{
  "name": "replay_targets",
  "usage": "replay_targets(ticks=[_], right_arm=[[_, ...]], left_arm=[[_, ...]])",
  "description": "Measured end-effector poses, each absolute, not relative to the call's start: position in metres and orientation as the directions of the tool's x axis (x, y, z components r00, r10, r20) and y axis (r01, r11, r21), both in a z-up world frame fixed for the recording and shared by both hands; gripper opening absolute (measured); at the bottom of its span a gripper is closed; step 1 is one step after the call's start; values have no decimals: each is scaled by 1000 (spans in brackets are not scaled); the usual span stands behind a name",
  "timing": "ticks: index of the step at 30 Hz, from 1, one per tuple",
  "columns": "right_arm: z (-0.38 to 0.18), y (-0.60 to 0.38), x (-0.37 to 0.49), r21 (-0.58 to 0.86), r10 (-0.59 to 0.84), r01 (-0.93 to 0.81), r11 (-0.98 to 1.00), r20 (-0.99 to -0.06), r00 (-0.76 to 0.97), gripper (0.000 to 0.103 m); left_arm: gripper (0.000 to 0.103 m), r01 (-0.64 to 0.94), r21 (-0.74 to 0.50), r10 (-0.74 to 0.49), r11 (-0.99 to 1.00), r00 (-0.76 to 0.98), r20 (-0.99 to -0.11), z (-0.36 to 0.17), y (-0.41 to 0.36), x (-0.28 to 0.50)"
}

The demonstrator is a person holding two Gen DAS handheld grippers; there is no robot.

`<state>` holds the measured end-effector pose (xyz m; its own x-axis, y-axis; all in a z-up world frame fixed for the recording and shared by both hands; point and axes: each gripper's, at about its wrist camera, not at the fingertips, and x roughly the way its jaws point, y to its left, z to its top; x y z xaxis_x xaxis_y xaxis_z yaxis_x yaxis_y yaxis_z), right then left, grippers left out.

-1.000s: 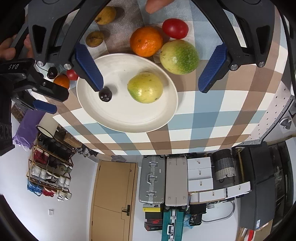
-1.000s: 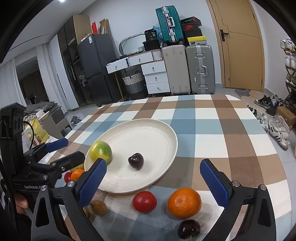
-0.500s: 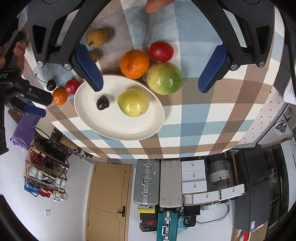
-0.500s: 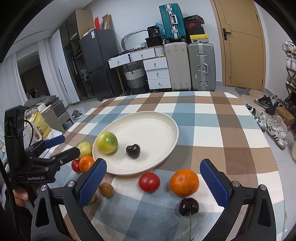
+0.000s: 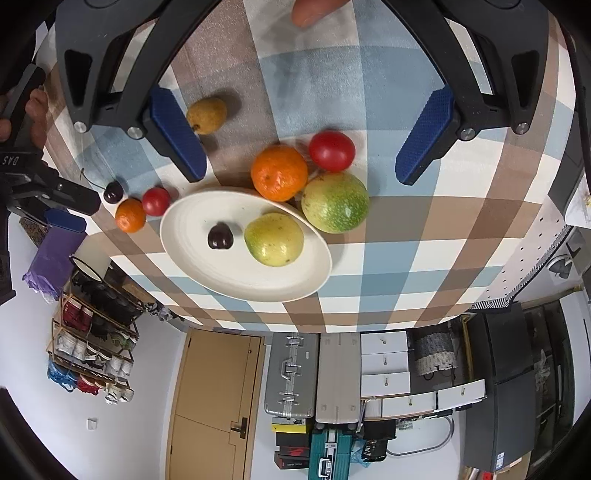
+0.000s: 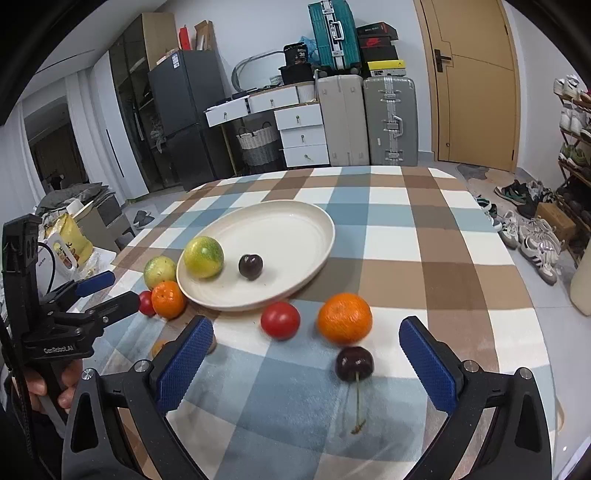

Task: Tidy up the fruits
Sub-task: 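Grasp a brown pear with the left gripper while the right grasps a stemmed cherry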

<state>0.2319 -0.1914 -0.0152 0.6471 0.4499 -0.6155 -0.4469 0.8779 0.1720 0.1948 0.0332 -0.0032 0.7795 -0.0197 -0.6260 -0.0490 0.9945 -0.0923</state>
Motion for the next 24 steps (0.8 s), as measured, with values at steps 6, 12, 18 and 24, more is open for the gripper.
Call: replay_targets(ticks=[6,12,18,24], right_arm=[[-28,-204,229,159,416,-425,891,-661,625,102],[-37,-211,234,154,389,-404,902,-695,604,102],[-48,-215,241,193,405,-398,897,-720,564,96],[-54,-215,249,228,422,-394,890,-737,528,84]], left_arm=[[102,-34,-104,-41,994,767,-640,-6,28,189],[102,-16,-92,-48,996,756,-653,-11,20,191],[102,21,-85,-73,996,739,-670,-16,11,194],[102,44,-80,-87,996,722,-687,-20,3,195]])
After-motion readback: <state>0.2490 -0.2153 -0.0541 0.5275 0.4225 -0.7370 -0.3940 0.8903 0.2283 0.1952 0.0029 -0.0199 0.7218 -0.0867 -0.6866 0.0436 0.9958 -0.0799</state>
